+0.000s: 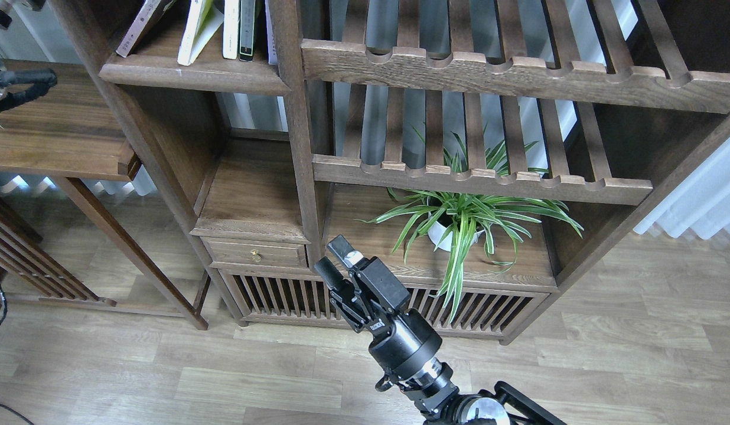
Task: Organize books on shelf
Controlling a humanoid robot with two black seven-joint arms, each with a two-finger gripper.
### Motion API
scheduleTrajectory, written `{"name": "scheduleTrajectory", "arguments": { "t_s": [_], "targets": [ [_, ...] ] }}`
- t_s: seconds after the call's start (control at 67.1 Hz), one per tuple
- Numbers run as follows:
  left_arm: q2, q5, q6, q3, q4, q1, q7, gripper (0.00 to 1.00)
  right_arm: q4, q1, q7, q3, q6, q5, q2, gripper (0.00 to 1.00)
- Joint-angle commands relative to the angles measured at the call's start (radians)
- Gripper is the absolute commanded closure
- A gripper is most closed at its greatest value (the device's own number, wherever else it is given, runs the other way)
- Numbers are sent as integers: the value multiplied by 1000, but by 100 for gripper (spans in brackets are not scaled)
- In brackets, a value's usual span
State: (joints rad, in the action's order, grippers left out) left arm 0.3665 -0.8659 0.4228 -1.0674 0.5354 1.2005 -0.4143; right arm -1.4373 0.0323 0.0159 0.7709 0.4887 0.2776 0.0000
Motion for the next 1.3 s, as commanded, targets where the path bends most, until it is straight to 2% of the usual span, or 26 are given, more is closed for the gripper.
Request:
{"name": "scheduleTrajectory", "arguments": {
  "t_s": [0.0, 0.298, 0.492, 0.611, 0.7, 1.028, 1.162, 1.177, 1.192, 1.207, 1.222, 1.281],
  "targets": [
    [-23, 7, 1, 7, -46, 10, -14, 100, 0, 1, -2, -2, 0, -6, 0, 19],
    [-63, 11, 1, 12, -127, 25, -40, 100, -2, 6, -1, -5, 0, -23, 0, 19],
    [-78, 11, 1, 21, -155, 39, -41, 99, -8, 11, -2, -7, 0, -23, 0, 20],
    [-80, 11, 1, 47, -153, 39, -41, 94, -6, 12, -1, -7, 0, -23, 0, 20],
    [-87, 11, -6, 50, -155, 39, -41, 83, -6, 14, -2, -7, 0, -23, 0, 20],
    [-95, 13, -6, 47, -152, 41, -41, 81, -8, 18, -2, -7, 0, -23, 0, 20],
    [-92, 11, -7, 46, -153, 31, -41, 77, -6, 20, -2, -7, 0, -25, 0, 20],
    [-92, 11, -6, 46, -153, 30, -41, 77, -6, 20, -2, -7, 0, -25, 0, 20],
    [-92, 15, 2, 46, -149, 21, -46, 86, -8, 20, -2, -7, 0, -25, 0, 20],
    [-92, 16, 4, 46, -147, 18, -46, 88, -8, 20, -2, -7, 0, -25, 0, 20],
    [-92, 19, 10, 46, -143, 13, -50, 94, -8, 21, -2, -7, 0, -25, 0, 20],
    [-92, 30, 14, 47, -138, 2, -58, 96, -6, 21, -4, -7, 0, -25, 0, 20]
  ]
}}
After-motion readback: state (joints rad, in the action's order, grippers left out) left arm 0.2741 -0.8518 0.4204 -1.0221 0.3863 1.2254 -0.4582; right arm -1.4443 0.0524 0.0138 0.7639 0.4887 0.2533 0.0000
